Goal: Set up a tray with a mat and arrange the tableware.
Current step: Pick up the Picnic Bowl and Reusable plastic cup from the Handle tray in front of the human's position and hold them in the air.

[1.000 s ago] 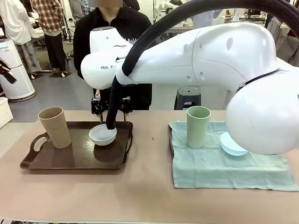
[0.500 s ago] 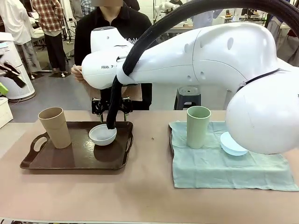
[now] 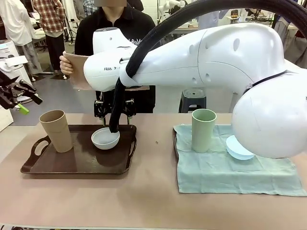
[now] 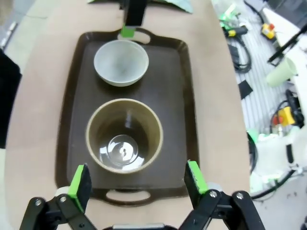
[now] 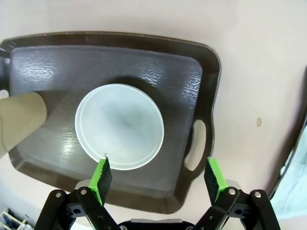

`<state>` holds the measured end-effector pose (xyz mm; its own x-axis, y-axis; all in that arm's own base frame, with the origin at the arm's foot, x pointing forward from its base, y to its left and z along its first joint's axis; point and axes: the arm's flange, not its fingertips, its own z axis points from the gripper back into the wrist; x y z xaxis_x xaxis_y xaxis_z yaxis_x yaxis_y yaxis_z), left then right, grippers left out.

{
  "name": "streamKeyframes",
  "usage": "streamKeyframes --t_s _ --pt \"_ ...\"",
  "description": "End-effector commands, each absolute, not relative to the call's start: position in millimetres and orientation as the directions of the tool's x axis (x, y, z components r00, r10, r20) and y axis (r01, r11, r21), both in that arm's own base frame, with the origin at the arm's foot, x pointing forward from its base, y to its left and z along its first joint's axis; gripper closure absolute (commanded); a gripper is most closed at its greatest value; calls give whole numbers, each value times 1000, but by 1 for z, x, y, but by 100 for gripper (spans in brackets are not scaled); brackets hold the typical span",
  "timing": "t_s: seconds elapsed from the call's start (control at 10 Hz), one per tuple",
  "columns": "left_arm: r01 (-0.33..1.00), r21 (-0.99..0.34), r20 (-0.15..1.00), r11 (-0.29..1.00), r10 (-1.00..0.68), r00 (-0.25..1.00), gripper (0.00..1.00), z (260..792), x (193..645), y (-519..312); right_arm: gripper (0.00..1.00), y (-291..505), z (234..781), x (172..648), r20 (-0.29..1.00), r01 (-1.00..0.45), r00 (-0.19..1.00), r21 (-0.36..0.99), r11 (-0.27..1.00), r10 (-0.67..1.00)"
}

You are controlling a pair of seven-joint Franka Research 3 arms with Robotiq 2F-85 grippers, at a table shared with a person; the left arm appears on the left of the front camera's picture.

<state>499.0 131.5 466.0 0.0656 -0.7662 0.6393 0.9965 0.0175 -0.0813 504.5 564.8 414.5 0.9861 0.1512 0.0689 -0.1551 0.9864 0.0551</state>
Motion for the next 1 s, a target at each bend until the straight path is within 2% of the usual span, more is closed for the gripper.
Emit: streamKeyframes --t_s 0.0,0.5,0.6,0.7,0.9 --pt "994 -92 623 56 -775 102 0 470 505 126 0 564 414 504 61 -156 986 53 986 152" --pt "995 -90 634 35 -769 84 0 469 502 130 0 564 414 504 61 -156 986 53 986 152" --pt "998 45 715 38 -699 -6 0 456 504 154 0 564 414 504 61 -156 986 53 986 152" --pt "998 41 789 47 -615 -4 0 438 506 173 0 564 414 504 61 -156 986 53 986 152" --pt "994 95 861 59 -506 -52 0 397 505 195 0 564 414 504 61 -156 986 53 986 152"
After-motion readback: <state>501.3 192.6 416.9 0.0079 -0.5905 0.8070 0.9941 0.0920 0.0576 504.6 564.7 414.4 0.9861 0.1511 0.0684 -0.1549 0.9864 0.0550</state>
